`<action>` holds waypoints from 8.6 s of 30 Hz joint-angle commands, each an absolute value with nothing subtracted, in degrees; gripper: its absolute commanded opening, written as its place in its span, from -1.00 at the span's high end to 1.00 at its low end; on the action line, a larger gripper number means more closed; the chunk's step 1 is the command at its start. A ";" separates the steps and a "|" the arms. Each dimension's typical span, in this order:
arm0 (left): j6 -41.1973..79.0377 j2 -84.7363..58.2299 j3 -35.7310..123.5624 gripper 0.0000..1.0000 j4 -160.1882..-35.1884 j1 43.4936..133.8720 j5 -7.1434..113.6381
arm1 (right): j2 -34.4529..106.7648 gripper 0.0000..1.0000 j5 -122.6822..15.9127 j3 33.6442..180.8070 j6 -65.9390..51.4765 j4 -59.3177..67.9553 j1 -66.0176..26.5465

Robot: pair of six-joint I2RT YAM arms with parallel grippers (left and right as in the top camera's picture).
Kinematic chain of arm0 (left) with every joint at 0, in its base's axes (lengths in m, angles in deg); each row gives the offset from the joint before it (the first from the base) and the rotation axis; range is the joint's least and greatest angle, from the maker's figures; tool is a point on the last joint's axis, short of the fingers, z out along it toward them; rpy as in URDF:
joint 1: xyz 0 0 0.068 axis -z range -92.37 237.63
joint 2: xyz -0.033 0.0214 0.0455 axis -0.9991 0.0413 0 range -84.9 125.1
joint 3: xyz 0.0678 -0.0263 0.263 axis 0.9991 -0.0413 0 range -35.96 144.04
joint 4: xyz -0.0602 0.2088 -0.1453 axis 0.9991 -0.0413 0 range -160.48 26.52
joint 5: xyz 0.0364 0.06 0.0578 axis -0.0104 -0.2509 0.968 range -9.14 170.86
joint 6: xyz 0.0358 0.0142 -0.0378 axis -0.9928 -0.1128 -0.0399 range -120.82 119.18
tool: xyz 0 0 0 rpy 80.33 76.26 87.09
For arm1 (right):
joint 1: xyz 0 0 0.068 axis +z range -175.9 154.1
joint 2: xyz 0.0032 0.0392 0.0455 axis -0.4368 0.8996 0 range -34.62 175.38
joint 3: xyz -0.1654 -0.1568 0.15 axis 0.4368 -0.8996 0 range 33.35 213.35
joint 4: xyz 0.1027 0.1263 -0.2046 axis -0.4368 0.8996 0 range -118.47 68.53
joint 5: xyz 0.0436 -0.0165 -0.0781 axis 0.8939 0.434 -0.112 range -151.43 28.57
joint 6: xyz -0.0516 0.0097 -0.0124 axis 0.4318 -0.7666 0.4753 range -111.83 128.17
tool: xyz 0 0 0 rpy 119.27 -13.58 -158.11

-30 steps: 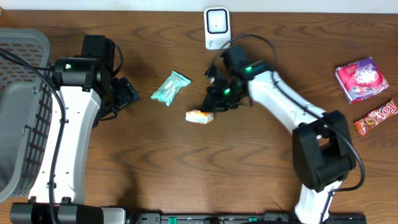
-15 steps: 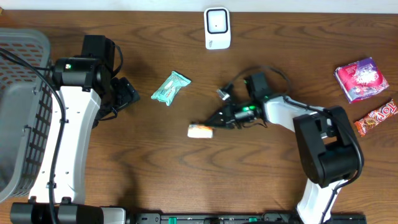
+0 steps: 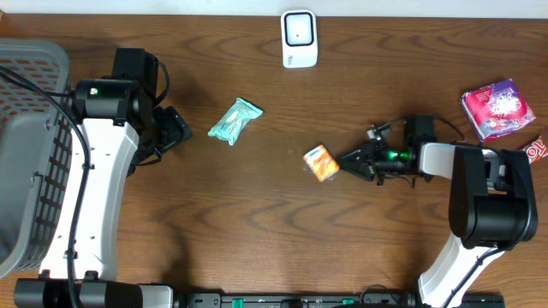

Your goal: Scan the item barcode

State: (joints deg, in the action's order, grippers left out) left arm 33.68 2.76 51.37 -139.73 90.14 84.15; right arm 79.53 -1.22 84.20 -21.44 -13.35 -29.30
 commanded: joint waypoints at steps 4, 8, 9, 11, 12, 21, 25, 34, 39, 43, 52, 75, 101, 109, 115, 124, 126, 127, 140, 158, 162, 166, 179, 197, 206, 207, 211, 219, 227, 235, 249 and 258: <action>33.55 2.76 51.15 -0.96 -139.93 90.05 84.48 | 76.27 0.45 -19.41 96.83 -12.35 4.31 -28.51; 33.58 2.76 51.15 -0.95 -139.93 90.05 84.48 | 74.88 0.07 -26.51 106.69 -6.88 17.09 -27.16; 33.58 2.76 51.15 -0.96 -139.93 90.05 84.48 | 74.88 -0.04 -27.65 108.44 -5.81 19.06 -26.76; 33.58 2.76 51.15 -0.96 -139.93 90.05 84.48 | 74.88 -0.12 -28.39 109.86 -4.59 20.48 -26.06; 33.58 2.76 51.15 -0.96 -139.93 90.05 84.48 | 74.88 -0.16 -28.33 109.84 -4.41 20.46 -25.58; 33.55 2.76 51.15 -0.96 -139.93 90.05 84.48 | 76.25 -0.27 -29.90 107.63 -3.36 16.88 -16.31; 33.58 2.76 51.15 -0.96 -139.93 90.05 84.48 | 78.04 -0.24 -34.69 105.60 -8.13 13.73 -11.94; 33.55 2.76 51.15 -0.96 -139.93 90.05 84.48 | 80.82 0.05 -36.11 101.31 -9.68 9.44 -8.58; 33.58 2.76 51.15 -0.96 -139.93 90.05 84.48 | 80.82 0.43 -35.82 101.25 -12.50 9.68 -8.56; 33.58 2.76 51.15 -0.96 -139.93 90.05 84.48 | 80.82 0.97 -33.13 101.25 -14.07 9.44 -8.60; 33.58 2.76 51.15 -0.96 -139.93 90.05 84.48 | 80.78 0.98 -10.27 103.72 -11.49 3.59 -10.30; 33.58 2.76 51.15 -0.96 -139.93 90.05 84.48 | 81.65 0.97 -69.15 132.59 -12.72 -16.19 -6.81; 33.58 2.76 51.15 -0.96 -139.93 90.05 84.48 | 98.37 0.98 -91.32 165.83 1.64 5.99 -6.39; 33.58 2.76 51.15 -0.96 -139.93 90.05 84.48 | 96.34 0.98 -90.81 168.33 -1.02 25.79 -16.14; 33.58 2.76 51.15 -0.96 -139.93 90.05 84.48 | 96.45 0.98 -82.64 165.27 -0.96 37.38 -23.86; 33.58 2.76 51.15 -0.96 -139.93 90.05 84.48 | 96.47 0.98 -74.31 159.54 -0.96 43.34 -32.71; 33.55 2.76 51.15 -0.96 -139.93 90.05 84.48 | 96.47 0.98 -73.26 158.64 -0.98 43.63 -33.95; 33.58 2.76 51.15 -0.96 -139.93 90.05 84.48 | 96.47 0.98 -73.68 157.81 -0.98 44.26 -34.87; 33.58 2.76 51.15 -0.95 -139.93 90.05 84.48 | 96.05 -0.80 -75.78 150.36 -4.00 44.31 -40.99; 33.58 2.76 51.15 -0.96 -139.93 90.05 84.48 | 71.44 -0.99 -41.96 151.80 -3.78 45.73 -32.20; 33.58 2.76 51.15 -0.96 -139.93 90.05 84.48 | 70.48 -0.99 -33.00 151.78 -3.78 48.96 -28.21; 33.58 2.76 51.15 -0.96 -139.93 90.05 84.48 | 70.50 -0.99 -33.94 151.26 -3.76 50.84 -22.78; 33.55 2.76 51.15 -0.96 -139.93 90.05 84.48 | 70.50 -0.99 -45.92 149.35 -3.78 48.26 -10.15; 33.55 2.76 51.15 -0.95 -139.93 90.05 84.48 | 70.55 -0.99 -46.42 145.36 -10.40 39.43 -9.15; 33.55 2.76 51.15 -0.96 -139.93 90.05 84.48 | 70.61 -0.98 -50.79 123.54 -18.23 14.60 -7.97; 33.58 2.76 51.15 -0.96 -139.93 90.05 84.48 | 70.61 -0.98 -50.82 120.61 -18.66 11.72 -7.75; 33.58 2.76 51.15 -0.96 -139.93 90.05 84.48 | 70.61 -0.99 -50.55 111.43 -19.49 2.69 -6.87; 33.58 2.76 51.15 -0.96 -139.93 90.05 84.48 | 70.61 -0.93 -50.66 102.87 -19.43 -3.25 -5.93; 33.55 2.76 51.15 -0.96 -139.93 90.05 84.48 | 70.61 -0.98 -50.66 102.67 -20.37 -3.41 -5.36; 33.58 2.76 51.15 -0.95 -139.93 90.05 84.48 | 70.64 -0.99 -51.47 100.70 -20.37 -3.08 -4.01; 33.58 2.76 51.15 -0.96 -139.93 90.05 84.48 | 70.64 -0.99 -54.05 92.99 -20.52 -9.37 -1.54; 33.58 2.76 51.15 -0.96 -139.93 90.05 84.48 | 70.64 -0.98 -54.05 92.64 -20.52 -9.90 -1.52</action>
State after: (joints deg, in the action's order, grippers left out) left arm 33.68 2.76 51.30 -139.73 90.14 84.15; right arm 70.74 -53.48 93.27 -19.93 -9.70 -1.61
